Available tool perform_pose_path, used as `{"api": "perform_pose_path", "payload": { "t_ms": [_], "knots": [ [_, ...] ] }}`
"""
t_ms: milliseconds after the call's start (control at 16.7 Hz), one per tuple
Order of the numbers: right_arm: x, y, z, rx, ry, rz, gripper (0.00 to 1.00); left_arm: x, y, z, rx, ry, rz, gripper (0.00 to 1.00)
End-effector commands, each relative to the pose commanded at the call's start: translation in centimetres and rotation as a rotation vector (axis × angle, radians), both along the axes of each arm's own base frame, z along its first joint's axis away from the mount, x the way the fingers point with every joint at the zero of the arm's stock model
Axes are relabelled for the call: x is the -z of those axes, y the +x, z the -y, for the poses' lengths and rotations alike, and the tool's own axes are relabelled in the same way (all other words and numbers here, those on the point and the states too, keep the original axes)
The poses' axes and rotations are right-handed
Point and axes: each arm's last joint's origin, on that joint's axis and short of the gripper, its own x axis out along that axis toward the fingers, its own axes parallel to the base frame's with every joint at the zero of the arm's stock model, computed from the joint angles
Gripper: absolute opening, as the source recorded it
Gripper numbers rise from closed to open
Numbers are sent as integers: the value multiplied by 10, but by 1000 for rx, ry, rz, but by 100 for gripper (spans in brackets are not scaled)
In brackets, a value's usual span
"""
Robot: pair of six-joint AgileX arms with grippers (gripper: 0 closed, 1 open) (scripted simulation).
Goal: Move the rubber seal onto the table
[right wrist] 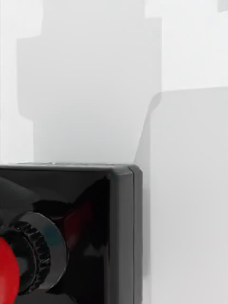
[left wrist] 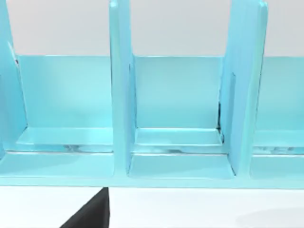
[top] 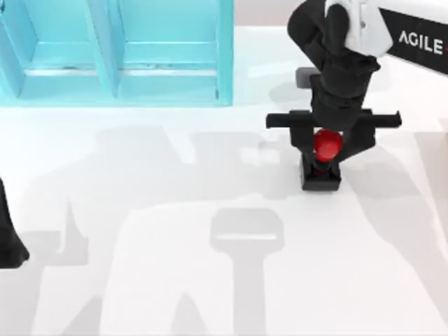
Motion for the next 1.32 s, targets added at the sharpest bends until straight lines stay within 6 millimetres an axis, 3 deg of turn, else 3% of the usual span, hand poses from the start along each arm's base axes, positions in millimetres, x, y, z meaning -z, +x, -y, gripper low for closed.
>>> {"api": "perform_pose_path", "payload": {
  "t_ms": [480, 1320],
  "knots": [
    [0, 0, 0, 0, 0, 0, 98, 0, 0, 0, 0, 0, 0, 100],
    [-2, 7, -4, 5, -22, -55, 100, 0, 0, 0, 0, 0, 0, 100]
  ]
}}
